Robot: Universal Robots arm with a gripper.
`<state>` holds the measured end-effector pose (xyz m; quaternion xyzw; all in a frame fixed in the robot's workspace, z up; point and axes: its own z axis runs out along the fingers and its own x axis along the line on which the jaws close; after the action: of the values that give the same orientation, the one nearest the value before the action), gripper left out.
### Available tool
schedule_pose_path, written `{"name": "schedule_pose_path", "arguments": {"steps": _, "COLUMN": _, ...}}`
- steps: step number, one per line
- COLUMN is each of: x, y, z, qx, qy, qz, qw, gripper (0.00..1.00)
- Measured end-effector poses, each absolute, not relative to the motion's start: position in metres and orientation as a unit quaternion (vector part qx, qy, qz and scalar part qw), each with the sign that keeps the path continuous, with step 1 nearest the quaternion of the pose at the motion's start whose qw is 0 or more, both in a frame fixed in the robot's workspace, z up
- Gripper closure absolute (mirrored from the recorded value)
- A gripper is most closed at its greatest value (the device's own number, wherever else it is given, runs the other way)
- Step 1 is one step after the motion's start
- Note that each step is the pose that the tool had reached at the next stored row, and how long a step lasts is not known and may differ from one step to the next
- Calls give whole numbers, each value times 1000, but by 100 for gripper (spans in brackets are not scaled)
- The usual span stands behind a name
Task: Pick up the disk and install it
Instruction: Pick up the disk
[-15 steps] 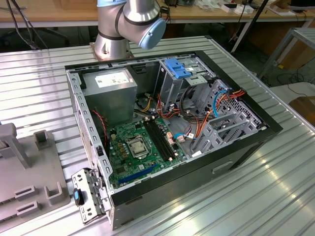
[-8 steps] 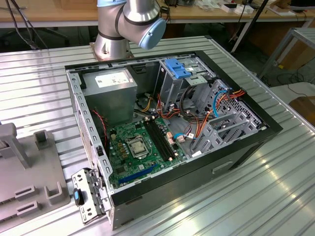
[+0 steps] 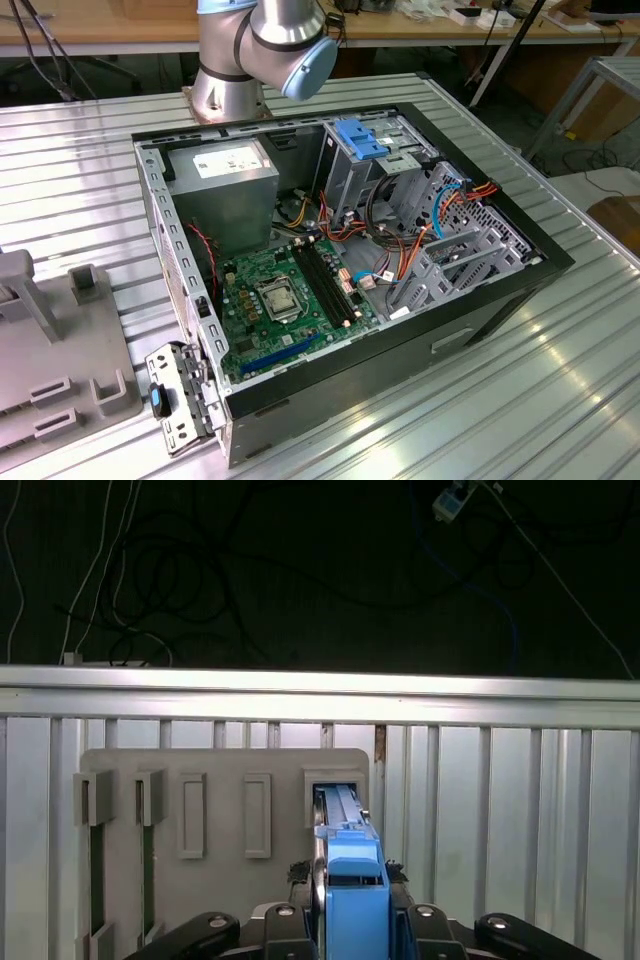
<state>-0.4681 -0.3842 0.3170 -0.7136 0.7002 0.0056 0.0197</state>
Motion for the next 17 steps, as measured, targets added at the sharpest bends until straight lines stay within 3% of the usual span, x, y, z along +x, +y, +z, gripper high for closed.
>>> {"name": "schedule_pose_path", "arguments": {"steps": 17, "x": -468, "y": -384, "z": 343, "qx": -714, "qy": 700, "qz": 6, "qw": 20, "gripper": 63}}
